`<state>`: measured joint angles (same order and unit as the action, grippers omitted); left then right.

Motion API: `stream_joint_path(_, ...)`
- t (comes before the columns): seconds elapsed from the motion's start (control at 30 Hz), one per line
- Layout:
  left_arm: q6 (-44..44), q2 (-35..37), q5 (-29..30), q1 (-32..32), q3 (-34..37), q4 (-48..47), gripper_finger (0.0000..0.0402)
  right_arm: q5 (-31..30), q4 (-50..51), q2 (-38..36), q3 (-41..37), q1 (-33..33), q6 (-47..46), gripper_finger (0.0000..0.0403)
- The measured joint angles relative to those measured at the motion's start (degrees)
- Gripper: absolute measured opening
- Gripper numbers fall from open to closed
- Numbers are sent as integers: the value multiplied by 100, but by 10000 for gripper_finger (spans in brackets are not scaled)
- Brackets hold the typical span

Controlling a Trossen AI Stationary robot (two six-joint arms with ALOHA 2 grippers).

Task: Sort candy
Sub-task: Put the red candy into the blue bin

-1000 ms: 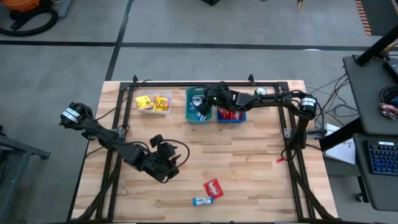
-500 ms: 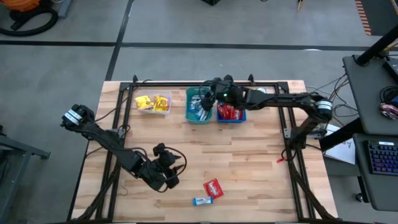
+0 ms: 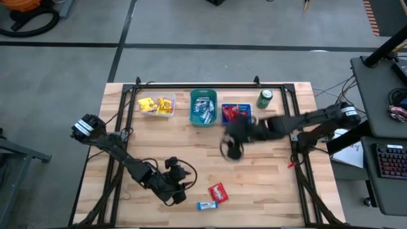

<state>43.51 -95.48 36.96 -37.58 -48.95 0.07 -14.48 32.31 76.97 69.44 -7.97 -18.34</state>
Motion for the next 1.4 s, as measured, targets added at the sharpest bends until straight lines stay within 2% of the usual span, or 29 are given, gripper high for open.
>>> stream_joint_path(0.13,-339,-235,-474,-50,0,559,166,-6,59,-35,-335,-949,-160,173)
stream_joint_path(0.23,-675,-427,-764,-55,0,965,166,-10,-395,26,-733,-1564,-128,173)
stream_joint_path(0.37,-788,-612,-801,-64,-82,1049,166,-32,-1715,231,-1416,-2122,-120,173)
stream_joint_path(0.5,-789,-669,-800,-68,-253,1049,166,-58,-3244,574,-2054,-2401,-117,173)
stream_joint_path(0.7,-930,-669,-801,-81,-500,994,166,-65,-4884,1483,-2488,-2478,-121,173)
stream_joint_path(0.83,-1061,-669,-796,-90,-591,966,166,-54,-5150,2147,-2366,-2478,-119,173)
stream_joint_path(1.07,-1104,-669,-749,-99,-664,920,166,-86,-5105,2777,-2051,-2465,-123,171)
stream_joint_path(1.2,-1089,-669,-580,-99,-664,913,166,-594,-5051,2896,-2019,-2347,-162,171)
stream_joint_path(1.3,-1110,-669,-394,-99,-664,918,166,-1308,-5013,2903,-2032,-2211,-163,171)
stream_joint_path(1.4,-1171,-669,-38,-98,-660,889,166,-1422,-4998,2778,-2022,-2029,-134,171)
